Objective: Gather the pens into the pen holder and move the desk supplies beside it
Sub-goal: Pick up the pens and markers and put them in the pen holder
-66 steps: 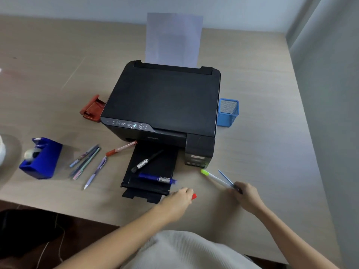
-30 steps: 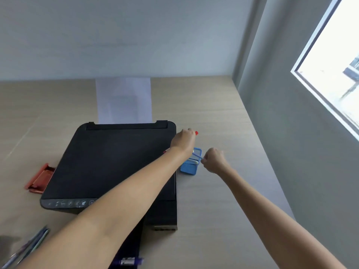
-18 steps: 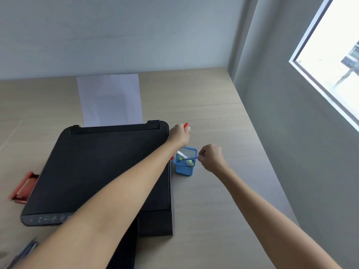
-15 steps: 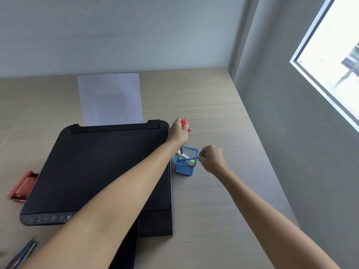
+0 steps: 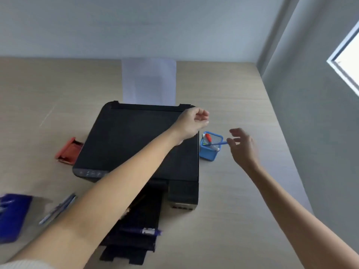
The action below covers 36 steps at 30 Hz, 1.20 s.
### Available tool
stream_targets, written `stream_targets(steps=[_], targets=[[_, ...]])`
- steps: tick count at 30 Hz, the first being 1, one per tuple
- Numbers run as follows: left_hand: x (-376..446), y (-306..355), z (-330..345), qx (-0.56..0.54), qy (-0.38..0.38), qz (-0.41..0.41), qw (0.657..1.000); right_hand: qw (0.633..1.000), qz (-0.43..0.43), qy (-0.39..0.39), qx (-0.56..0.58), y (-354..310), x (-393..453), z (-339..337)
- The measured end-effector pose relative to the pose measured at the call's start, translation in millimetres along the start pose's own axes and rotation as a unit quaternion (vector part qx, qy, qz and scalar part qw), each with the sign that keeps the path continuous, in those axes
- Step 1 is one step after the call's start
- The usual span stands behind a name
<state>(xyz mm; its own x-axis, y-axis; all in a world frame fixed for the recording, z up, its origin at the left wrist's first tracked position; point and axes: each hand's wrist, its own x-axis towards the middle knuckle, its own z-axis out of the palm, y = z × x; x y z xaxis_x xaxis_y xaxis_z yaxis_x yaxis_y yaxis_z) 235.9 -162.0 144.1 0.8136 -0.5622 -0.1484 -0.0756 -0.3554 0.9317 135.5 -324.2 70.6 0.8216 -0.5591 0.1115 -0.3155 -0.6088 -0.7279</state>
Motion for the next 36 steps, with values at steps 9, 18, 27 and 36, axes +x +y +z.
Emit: stream_targets(steps=[9, 18, 27, 36], targets=[[-212.5, -132.4, -155.2, 0.152, -0.008, -0.213, 0.965, 0.96, -0.266, -0.081, 0.007, -31.9, -196.3, 23.8], [-229.5, -229.6, -87.4, 0.361, -0.008, -0.228, 0.904, 0.867, -0.282, -0.357, -0.203, -53.1, -257.0, 139.7], [-254.7, -209.3, -129.3, 0.353, -0.077, -0.217, 0.907, 0.883, -0.204, -0.348, -0.24, -36.2, -252.2, 139.0], [-232.5, -67.2, -184.8, 0.278, -0.242, -0.13, 0.92, 0.948, 0.079, -0.264, -0.162, 65.0, -223.0, -19.8]])
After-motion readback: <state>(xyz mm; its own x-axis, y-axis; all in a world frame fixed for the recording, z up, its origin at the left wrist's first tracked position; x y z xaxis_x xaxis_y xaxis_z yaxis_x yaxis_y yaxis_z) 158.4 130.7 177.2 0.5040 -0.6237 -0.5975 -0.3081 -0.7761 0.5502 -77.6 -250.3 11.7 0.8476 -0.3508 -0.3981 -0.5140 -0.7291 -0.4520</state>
